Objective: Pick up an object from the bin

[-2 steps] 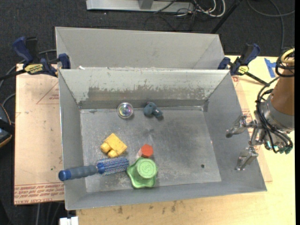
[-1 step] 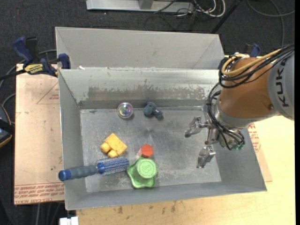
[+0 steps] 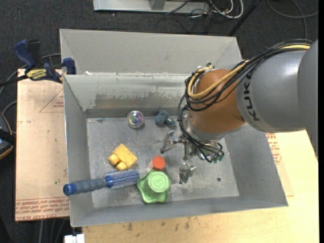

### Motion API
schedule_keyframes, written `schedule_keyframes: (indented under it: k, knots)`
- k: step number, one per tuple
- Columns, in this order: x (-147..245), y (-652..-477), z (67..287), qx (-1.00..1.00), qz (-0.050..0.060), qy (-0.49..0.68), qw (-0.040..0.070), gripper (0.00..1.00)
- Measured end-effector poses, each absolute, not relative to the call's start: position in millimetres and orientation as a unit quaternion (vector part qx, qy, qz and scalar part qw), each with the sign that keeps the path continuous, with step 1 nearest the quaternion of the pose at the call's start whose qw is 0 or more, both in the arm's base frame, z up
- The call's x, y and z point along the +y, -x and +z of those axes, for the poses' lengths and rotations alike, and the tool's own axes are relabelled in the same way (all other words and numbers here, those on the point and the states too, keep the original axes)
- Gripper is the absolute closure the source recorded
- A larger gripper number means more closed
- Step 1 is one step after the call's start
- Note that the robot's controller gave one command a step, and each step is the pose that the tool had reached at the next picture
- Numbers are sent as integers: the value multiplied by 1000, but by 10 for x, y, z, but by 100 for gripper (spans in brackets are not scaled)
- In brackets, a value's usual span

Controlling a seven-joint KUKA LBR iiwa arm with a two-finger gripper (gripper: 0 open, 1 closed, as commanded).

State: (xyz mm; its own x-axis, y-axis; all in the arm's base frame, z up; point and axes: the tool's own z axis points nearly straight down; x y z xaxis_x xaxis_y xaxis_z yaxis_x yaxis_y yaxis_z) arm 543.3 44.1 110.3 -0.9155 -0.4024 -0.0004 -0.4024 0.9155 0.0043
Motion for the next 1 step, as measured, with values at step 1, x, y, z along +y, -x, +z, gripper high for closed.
schedule_keyframes:
  k: [1]
  knots:
    - [972,-5223,811,-915,-1,-403,-4,0]
